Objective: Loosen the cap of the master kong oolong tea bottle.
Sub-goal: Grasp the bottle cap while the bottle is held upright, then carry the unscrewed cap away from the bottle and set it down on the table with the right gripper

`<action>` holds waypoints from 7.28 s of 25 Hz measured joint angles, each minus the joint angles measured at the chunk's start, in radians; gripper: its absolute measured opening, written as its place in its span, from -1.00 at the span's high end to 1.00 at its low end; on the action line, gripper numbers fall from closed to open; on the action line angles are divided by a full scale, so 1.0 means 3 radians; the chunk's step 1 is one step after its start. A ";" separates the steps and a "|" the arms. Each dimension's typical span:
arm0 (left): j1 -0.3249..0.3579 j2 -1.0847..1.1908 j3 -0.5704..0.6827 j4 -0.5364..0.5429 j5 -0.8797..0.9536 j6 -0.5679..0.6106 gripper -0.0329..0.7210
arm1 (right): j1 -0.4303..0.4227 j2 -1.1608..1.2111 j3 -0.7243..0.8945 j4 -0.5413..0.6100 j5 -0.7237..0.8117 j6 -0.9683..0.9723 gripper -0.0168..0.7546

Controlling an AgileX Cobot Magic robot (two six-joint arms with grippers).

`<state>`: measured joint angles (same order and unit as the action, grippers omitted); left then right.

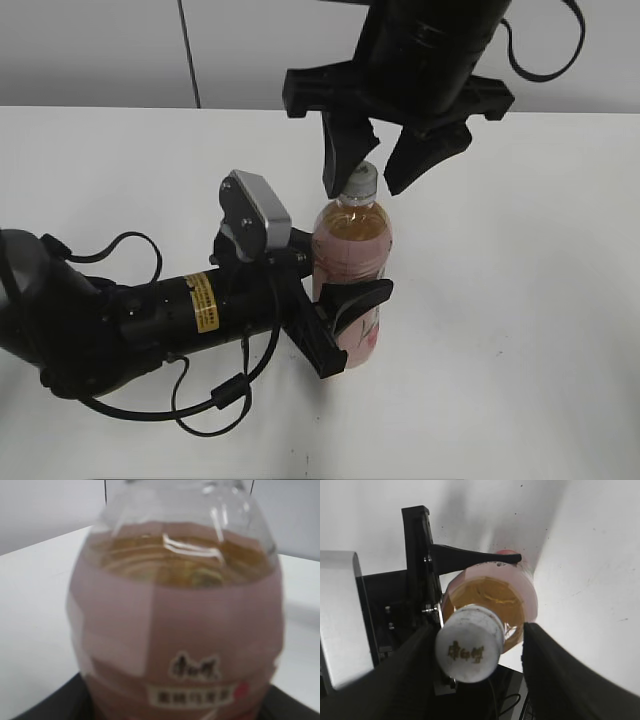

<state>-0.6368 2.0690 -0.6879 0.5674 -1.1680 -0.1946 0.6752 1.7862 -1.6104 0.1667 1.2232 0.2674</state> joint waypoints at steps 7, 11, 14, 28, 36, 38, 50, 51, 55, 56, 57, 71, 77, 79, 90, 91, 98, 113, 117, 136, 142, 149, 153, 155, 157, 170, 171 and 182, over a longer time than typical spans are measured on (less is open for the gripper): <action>0.0000 0.0000 0.0000 0.0000 0.0000 0.0000 -0.08 | 0.0000 0.0048 0.0000 0.0038 0.0000 -0.0017 0.12; 0.0000 0.0000 0.0000 0.0000 0.0000 0.0000 -0.08 | 0.0000 0.0048 0.0000 0.0031 0.0000 -0.0417 0.19; 0.0000 0.0000 0.0000 -0.0003 0.0000 0.0000 -0.08 | 0.0000 0.0048 0.0000 0.0031 0.0000 -0.1135 0.20; 0.0000 0.0000 0.0000 0.0040 -0.0003 0.0038 -0.08 | 0.0000 0.0045 0.0000 -0.0005 0.0006 -0.5289 0.23; 0.0000 0.0000 0.0000 0.0027 -0.0006 0.0026 -0.08 | 0.0000 0.0042 0.0000 -0.0005 0.0001 -0.5247 0.03; 0.0000 0.0000 0.0000 0.0024 -0.0006 0.0014 -0.08 | 0.0000 0.0042 0.0000 -0.0002 0.0001 -0.4947 -0.21; 0.0000 0.0000 0.0000 0.0024 -0.0003 0.0011 -0.08 | 0.0000 -0.0014 -0.0468 0.0253 0.0001 -0.1454 -0.54; 0.0000 0.0000 0.0000 0.0024 -0.0003 0.0011 -0.08 | 0.0000 -0.0018 -0.0488 0.0170 0.0001 -0.1049 -0.54; 0.0000 0.0000 0.0000 0.0021 -0.0003 0.0011 -0.08 | 0.0000 -0.0018 -0.0492 -0.0033 0.0001 -0.0273 -0.48; 0.0000 0.0000 0.0000 0.0025 -0.0003 0.0007 -0.08 | 0.0000 -0.0018 -0.0478 -0.0043 0.0001 -0.0206 -0.45; 0.0000 0.0000 0.0000 0.0025 -0.0003 0.0008 -0.08 | 0.0000 -0.0018 -0.0452 -0.0054 0.0001 -0.0157 -0.41; 0.0000 0.0000 0.0000 0.0025 -0.0003 0.0004 -0.08 | 0.0000 0.0004 -0.0066 -0.0102 0.0001 -0.0082 -0.34; 0.0000 0.0000 0.0000 0.0025 -0.0003 0.0004 -0.08 | 0.0000 0.0051 -0.0066 -0.0028 -0.0006 -0.0118 0.13; 0.0000 0.0000 0.0000 0.0025 -0.0003 0.0004 -0.08 | 0.0000 0.0051 -0.0066 -0.0016 -0.0006 -0.0310 0.23; 0.0000 0.0000 0.0000 0.0025 -0.0003 0.0008 -0.08 | 0.0000 0.0051 -0.0066 0.0023 -0.0011 -0.4095 0.23; 0.0000 0.0000 0.0000 0.0028 -0.0003 0.0008 -0.08 | 0.0000 0.0051 -0.0066 0.0026 -0.0007 -0.4407 0.23; 0.0000 0.0000 0.0000 0.0034 -0.0003 0.0018 -0.08 | 0.0000 0.0051 -0.0066 0.0033 0.0007 -0.5577 0.23; 0.0000 0.0000 0.0000 0.0028 -0.0003 0.0004 -0.08 | 0.0000 0.0051 -0.0339 0.0365 0.0003 -0.3790 -0.52; 0.0000 0.0000 0.0000 0.0028 -0.0003 0.0004 -0.08 | 0.0000 0.0051 -0.0430 0.0118 0.0003 -0.1660 -0.54; 0.0000 0.0000 0.0000 0.0028 -0.0003 0.0001 -0.08 | -0.0003 0.0033 -0.0044 0.0050 0.0003 -0.0050 -0.24; 0.0000 0.0000 0.0000 0.0028 -0.0003 0.0001 -0.08 | -0.0003 0.0033 -0.0040 0.0024 0.0001 -0.0343 0.24; 0.0000 0.0000 0.0000 0.0028 -0.0003 0.0001 -0.07 | -0.0003 0.0020 -0.0040 0.0024 -0.0003 -0.2926 0.24; 0.0000 0.0000 0.0000 0.0024 -0.0003 0.0001 -0.07 | -0.0003 0.0010 -0.0040 0.0020 -0.0003 -0.4374 0.24; 0.0000 0.0000 0.0000 0.0024 -0.0003 0.0001 -0.07 | -0.0003 0.0010 -0.0040 0.0008 -0.0003 -0.4785 0.24; 0.0000 0.0000 0.0000 0.0021 -0.0003 0.0001 -0.07 | -0.0003 0.0010 -0.0040 0.0000 -0.0003 -0.5034 0.24; 0.0000 0.0000 0.0000 0.0043 -0.0003 0.0001 -0.07 | -0.0003 -0.0191 -0.0209 0.0184 -0.0004 -0.4649 0.25; 0.0000 0.0000 0.0000 0.0043 -0.0003 0.0001 -0.07 | -0.0003 -0.0226 -0.0218 0.0172 0.0000 -0.4472 0.25; 0.0000 0.0000 0.0000 0.0094 -0.0003 0.0001 -0.07 | -0.0636 -0.0340 0.0316 -0.0443 -0.0007 -0.1905 0.25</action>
<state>-0.6368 2.0690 -0.6879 0.5956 -1.1688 -0.1943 0.4844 1.6843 -1.5155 0.0339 1.2210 -0.3040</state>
